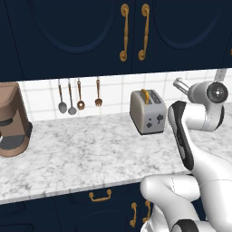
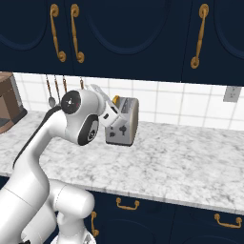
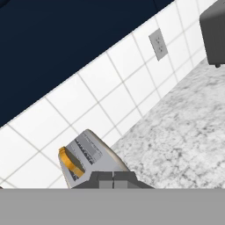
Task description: Start the toaster. Once the lever pops up, take the bread to the plate on the dining counter.
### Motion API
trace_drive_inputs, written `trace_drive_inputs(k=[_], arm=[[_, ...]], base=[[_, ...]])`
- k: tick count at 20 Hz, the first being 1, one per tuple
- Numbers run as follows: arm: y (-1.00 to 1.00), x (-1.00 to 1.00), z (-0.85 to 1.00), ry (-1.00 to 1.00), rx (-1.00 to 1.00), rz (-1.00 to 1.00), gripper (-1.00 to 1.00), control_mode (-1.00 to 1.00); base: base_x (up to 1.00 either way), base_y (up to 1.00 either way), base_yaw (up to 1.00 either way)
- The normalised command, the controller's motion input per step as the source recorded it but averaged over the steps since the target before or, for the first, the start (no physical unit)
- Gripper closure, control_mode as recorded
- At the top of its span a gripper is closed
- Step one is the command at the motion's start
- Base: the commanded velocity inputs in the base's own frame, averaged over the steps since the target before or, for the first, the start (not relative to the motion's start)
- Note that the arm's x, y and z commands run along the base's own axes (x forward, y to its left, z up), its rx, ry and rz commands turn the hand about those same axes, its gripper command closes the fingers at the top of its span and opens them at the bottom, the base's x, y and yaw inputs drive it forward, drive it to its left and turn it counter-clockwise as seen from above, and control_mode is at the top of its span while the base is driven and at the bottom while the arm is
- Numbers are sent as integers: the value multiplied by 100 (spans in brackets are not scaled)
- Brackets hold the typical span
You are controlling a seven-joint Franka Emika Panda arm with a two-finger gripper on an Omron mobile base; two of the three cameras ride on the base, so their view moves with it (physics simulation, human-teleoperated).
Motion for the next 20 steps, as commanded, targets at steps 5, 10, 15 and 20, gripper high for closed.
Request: trace_drive_inputs(k=[5,10,15,20], arm=[[0,0,0,0,0,0,100,-100],[0,0,0,0,0,0,100,-100],[0,0,0,0,0,0,100,-100],[0,0,0,0,0,0,100,-100]], base=[[0,0,0],[0,0,0],[0,0,0],[0,0,0]])
